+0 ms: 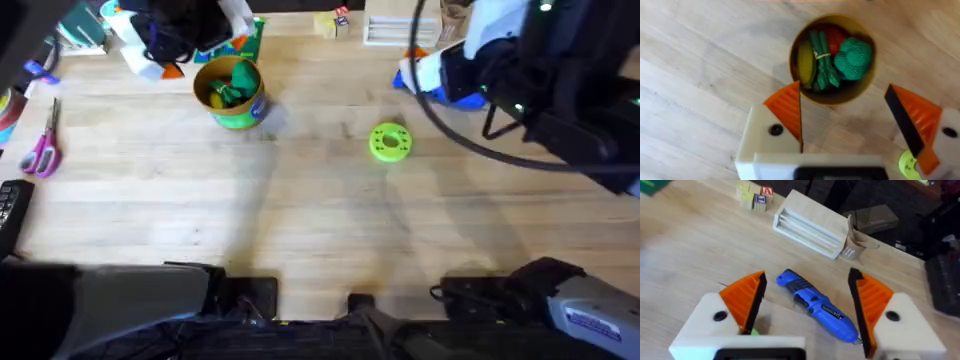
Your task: Pick up the gripper from the table and insert it into the empty holder that is missing its gripper. Then pick up a screw, insert it into the mounting hole, and use the screwdriver to tighten it. Finally, clean up the table by picking up the vegetable and placing it into the bucket.
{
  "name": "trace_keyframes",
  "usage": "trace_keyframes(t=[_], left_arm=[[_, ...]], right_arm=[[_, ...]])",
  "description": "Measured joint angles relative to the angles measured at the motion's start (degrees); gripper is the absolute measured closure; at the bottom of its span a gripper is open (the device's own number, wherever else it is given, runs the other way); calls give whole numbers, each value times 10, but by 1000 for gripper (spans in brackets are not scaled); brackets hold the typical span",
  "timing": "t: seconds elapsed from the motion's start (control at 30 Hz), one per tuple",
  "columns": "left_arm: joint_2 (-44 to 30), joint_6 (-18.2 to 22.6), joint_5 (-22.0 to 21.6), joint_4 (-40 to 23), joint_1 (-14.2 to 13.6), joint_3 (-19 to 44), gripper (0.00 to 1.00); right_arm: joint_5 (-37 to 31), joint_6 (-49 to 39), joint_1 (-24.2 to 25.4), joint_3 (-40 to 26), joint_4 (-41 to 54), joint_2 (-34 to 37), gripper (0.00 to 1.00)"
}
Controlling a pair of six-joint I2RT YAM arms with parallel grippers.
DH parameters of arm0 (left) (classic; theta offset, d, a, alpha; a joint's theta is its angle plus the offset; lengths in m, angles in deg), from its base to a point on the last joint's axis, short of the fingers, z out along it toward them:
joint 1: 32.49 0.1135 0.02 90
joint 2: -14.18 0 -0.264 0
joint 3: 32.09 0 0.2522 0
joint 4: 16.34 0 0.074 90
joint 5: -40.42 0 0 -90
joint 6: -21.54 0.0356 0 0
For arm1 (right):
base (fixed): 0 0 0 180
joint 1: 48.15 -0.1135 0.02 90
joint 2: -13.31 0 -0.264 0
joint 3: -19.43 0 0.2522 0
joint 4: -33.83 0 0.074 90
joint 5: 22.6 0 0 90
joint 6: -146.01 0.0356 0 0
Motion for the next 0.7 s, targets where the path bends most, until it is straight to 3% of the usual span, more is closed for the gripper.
trace_keyframes(t=[0.17,0.37,0.7], left_arm=[[82,116,51,-24,-17,10,8],[157,208,130,-71,-32,10,8],[239,265,167,-115,-32,10,8]], right_arm=[[24,58,-32,-12,115,-80,10],[45,94,-63,-92,274,-104,9],[50,108,-71,-114,306,-128,10]])
